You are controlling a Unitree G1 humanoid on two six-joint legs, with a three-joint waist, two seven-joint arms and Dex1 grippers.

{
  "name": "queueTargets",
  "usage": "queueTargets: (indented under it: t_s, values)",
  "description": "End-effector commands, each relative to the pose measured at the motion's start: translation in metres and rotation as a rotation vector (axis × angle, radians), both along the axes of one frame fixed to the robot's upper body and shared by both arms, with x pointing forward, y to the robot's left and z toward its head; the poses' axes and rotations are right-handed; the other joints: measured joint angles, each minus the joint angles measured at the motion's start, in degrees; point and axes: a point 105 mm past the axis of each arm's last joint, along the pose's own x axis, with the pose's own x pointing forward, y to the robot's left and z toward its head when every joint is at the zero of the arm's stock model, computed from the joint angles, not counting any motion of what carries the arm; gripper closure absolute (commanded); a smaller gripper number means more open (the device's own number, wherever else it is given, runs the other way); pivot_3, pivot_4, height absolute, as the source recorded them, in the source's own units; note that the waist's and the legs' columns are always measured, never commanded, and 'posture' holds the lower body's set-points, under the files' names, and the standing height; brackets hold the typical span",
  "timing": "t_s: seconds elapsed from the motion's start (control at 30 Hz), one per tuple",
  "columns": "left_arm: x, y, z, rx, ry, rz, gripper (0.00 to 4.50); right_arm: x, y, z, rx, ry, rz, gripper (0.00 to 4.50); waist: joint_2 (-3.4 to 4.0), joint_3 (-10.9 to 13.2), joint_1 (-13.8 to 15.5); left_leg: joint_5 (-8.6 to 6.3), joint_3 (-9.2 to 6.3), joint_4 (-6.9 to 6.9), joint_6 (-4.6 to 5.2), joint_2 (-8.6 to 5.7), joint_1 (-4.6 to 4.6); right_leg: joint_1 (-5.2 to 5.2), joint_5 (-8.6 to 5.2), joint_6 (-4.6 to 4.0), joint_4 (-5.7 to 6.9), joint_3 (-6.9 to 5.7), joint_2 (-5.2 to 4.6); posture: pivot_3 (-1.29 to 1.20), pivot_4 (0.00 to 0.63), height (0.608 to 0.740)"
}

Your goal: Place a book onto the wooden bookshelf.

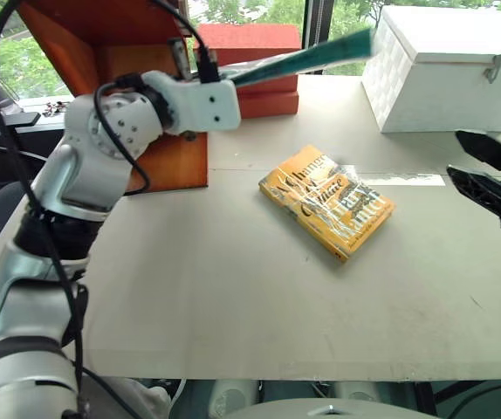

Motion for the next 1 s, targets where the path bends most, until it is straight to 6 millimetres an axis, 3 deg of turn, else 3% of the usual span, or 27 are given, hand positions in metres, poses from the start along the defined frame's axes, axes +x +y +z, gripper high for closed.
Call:
queueTargets:
  t_s: [0.03, 0.37, 0.67, 0.7, 0.77, 0.97, 1.0]
  values:
    - [-0.013, 0.031, 0.034, 0.021, -0.131, 0.114, 4.46, 0.002, 0.004, 0.01, 0.029, -0.033, 0.045, 0.0, -0.11, 0.1, 0.0, 0.0, 0.0, 0.0, -0.01, 0.0, -0.02, -0.02, 0.0, 0.0, 0.01, 0.0, 0.0, 0.0, 0.15, 0.74]
    - [-0.028, 0.091, 0.024, 0.093, -0.054, 0.367, 4.46, 0.013, 0.007, 0.013, 0.061, -0.048, 0.056, 0.0, -0.25, 0.2, -0.1, -0.07, 0.0, -0.01, 0.12, 0.08, 0.01, -0.04, -0.01, 0.01, 0.11, -0.06, 0.02, 0.0, 0.15, 0.74]
    - [-0.04, 0.116, 0.026, 0.123, -0.024, 0.458, 4.46, 0.016, 0.007, 0.009, 0.067, -0.047, 0.052, 0.0, -0.24, 0.2, -0.1, -0.07, 0.02, 0.0, 0.12, 0.08, 0.02, -0.05, 0.0, 0.01, 0.12, -0.05, 0.03, 0.0, 0.15, 0.74]
    - [-0.041, 0.118, 0.026, 0.122, -0.021, 0.463, 3.84, 0.016, 0.007, 0.008, 0.067, -0.048, 0.051, 0.0, -0.24, 0.2, -0.1, -0.06, 0.03, 0.0, 0.11, 0.08, 0.02, -0.05, 0.0, 0.01, 0.12, -0.04, 0.03, 0.0, 0.15, 0.74]
    - [-0.041, 0.121, 0.026, 0.122, -0.019, 0.476, 3.28, 0.016, 0.007, 0.008, 0.069, -0.049, 0.051, 0.0, -0.24, 0.2, -0.1, -0.06, 0.03, 0.0, 0.1, 0.08, 0.02, -0.05, 0.0, 0.01, 0.13, -0.04, 0.03, 0.0, 0.15, 0.74]
    - [-0.045, 0.13, 0.029, 0.112, -0.026, 0.513, 0.31, 0.018, 0.004, 0.006, 0.072, -0.049, 0.037, 0.0, -0.24, 0.2, -0.1, -0.07, 0.03, 0.0, 0.11, 0.07, 0.03, -0.05, 0.0, 0.01, 0.16, -0.05, 0.03, 0.0, 0.15, 0.74]
    - [-0.046, 0.131, 0.029, 0.108, -0.025, 0.521, 0.08, 0.018, 0.004, 0.005, 0.073, -0.049, 0.036, 0.0, -0.24, 0.2, -0.1, -0.07, 0.04, 0.01, 0.11, 0.08, 0.04, -0.04, 0.0, 0.0, 0.16, -0.05, 0.03, 0.0, 0.15, 0.74]
